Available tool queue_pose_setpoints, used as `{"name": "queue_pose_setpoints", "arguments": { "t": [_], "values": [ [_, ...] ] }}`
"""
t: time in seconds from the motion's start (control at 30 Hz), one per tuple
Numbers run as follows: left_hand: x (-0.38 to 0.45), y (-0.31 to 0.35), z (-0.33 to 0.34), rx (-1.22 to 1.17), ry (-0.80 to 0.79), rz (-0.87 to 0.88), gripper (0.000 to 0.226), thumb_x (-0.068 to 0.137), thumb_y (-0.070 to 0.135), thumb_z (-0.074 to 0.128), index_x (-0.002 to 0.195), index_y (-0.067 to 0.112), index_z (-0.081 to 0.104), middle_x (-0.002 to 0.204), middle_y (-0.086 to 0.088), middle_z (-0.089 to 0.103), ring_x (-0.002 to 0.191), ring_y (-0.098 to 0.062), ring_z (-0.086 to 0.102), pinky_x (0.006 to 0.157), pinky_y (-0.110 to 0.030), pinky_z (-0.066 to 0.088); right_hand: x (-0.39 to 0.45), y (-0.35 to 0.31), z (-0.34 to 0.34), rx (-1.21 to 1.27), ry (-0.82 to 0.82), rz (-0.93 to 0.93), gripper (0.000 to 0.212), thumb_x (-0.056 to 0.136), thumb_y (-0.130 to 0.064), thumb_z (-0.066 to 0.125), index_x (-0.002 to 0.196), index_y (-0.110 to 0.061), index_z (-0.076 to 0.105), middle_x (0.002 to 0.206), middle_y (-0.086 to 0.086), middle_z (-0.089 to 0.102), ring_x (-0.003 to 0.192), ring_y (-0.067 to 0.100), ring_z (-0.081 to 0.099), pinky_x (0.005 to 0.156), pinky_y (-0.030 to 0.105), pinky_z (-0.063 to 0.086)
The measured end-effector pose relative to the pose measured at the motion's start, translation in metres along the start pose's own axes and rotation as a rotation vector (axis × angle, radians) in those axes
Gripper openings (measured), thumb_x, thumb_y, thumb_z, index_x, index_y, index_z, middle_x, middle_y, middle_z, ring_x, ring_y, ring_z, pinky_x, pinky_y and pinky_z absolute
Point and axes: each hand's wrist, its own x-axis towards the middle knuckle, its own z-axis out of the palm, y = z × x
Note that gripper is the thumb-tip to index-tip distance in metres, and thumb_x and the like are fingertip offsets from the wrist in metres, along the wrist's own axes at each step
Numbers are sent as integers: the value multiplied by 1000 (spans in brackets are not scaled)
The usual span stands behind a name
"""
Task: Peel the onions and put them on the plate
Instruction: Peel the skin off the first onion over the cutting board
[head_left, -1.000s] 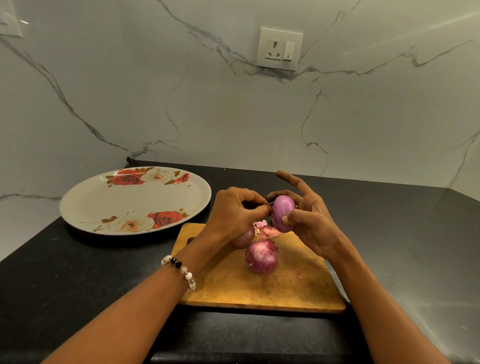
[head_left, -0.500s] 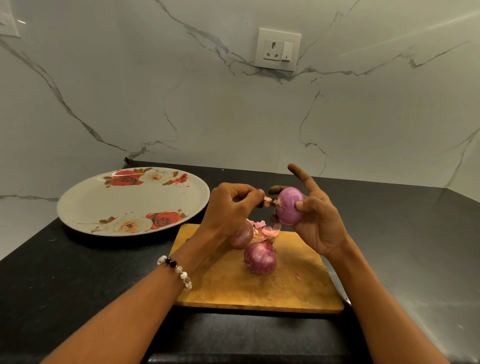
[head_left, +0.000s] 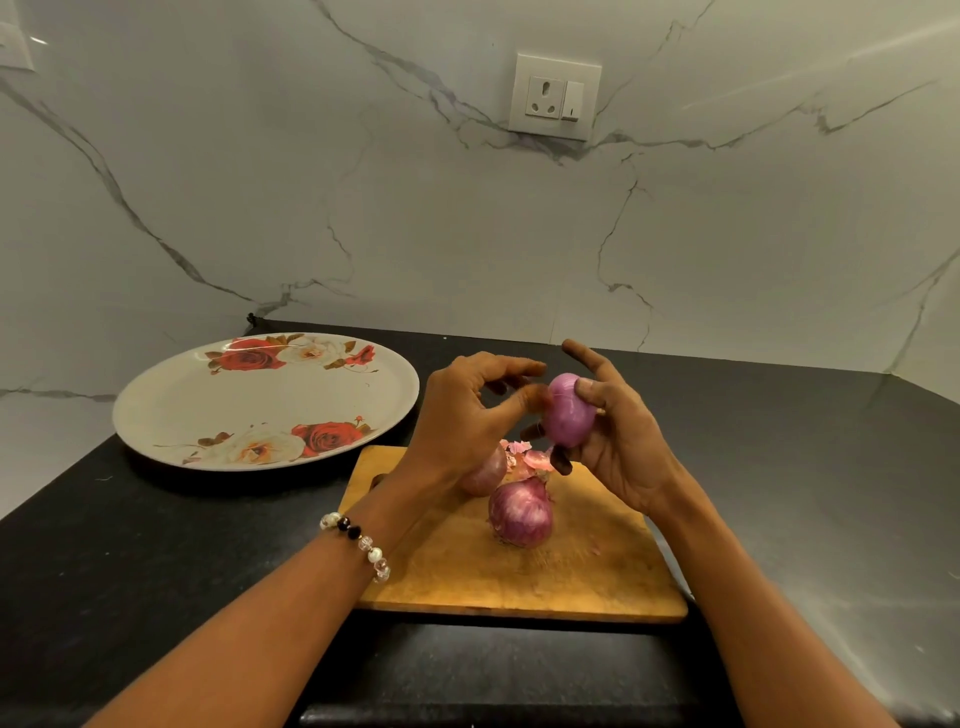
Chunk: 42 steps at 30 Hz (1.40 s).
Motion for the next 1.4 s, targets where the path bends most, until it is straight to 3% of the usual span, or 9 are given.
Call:
{"name": "queue_pose_setpoints", "arguments": {
  "t": [0.17, 0.33, 0.43, 0.57, 0.67, 0.8, 0.97, 1.2, 1.4],
  "values": [
    [-3, -2, 2, 101, -44, 24, 24, 79, 17, 74, 102, 10, 73, 93, -3, 72, 76, 0, 59, 73, -5, 46, 2, 1, -1, -69, 44, -23, 62, 78, -24, 54, 139, -25, 44, 137, 25, 44, 80, 30, 70, 54, 32, 58],
    [0, -6, -2, 159, 51, -39, 17, 83, 19, 71, 98, 11, 73, 90, -1, 72, 72, 1, 59, 69, -2, 46, 2, 0, -3, -109, 139, -39, 56, 87, -22, 63, 140, -20, 44, 132, 28, 48, 85, 38, 63, 46, 24, 52],
    [0, -11, -2, 193, 83, -54, 20, 87, 30, 66, 92, 13, 74, 83, 1, 72, 69, -4, 60, 65, -12, 49, 0, 0, -5, -215, 210, -56, 51, 87, -31, 63, 134, -16, 51, 125, 21, 57, 76, 33, 68, 43, 21, 49],
    [-1, -17, 2, 266, 90, -25, 47, 80, 59, 57, 76, 16, 75, 73, 4, 68, 69, -11, 57, 64, -32, 46, -1, 3, -7, -376, 266, -95, 51, 76, -40, 68, 119, -13, 61, 110, 13, 62, 69, 24, 70, 41, 22, 47],
    [-2, -17, 2, 292, 29, 2, 28, 75, 44, 73, 78, 17, 74, 84, 2, 68, 82, -12, 52, 70, -34, 44, -3, 6, -9, -414, 275, -121, 51, 74, -37, 72, 117, -12, 63, 105, 11, 63, 69, 19, 70, 42, 23, 47],
    [-7, -14, 0, 286, -19, 81, 16, 77, 22, 77, 92, 19, 73, 91, 3, 68, 86, -12, 53, 71, -25, 43, -6, 10, -11, -479, 225, -142, 56, 67, -27, 81, 118, -12, 63, 107, 10, 64, 83, 22, 68, 54, 19, 53],
    [-13, -7, -7, 209, -32, 153, 27, 83, 20, 71, 109, 18, 70, 97, 1, 70, 86, -10, 60, 70, -13, 49, -14, 14, -12, -752, 168, -193, 58, 66, -20, 90, 117, -23, 61, 111, -3, 65, 100, 19, 66, 82, 26, 59],
    [-14, 10, -9, 137, -141, 149, 25, 84, 21, 70, 109, 19, 71, 105, 1, 68, 93, -8, 61, 80, -11, 50, -37, 14, 5, -651, 227, -302, 63, 64, -35, 84, 121, -20, 61, 112, -1, 66, 97, 16, 66, 71, 23, 59],
    [-23, 22, -6, 15, -112, 35, 29, 81, 21, 72, 109, 17, 70, 105, 2, 68, 92, -4, 63, 78, -11, 50, -59, 12, 6, -446, 225, -299, 64, 66, -23, 83, 125, -14, 62, 114, 9, 67, 94, 27, 69, 62, 29, 60]
  ]
}}
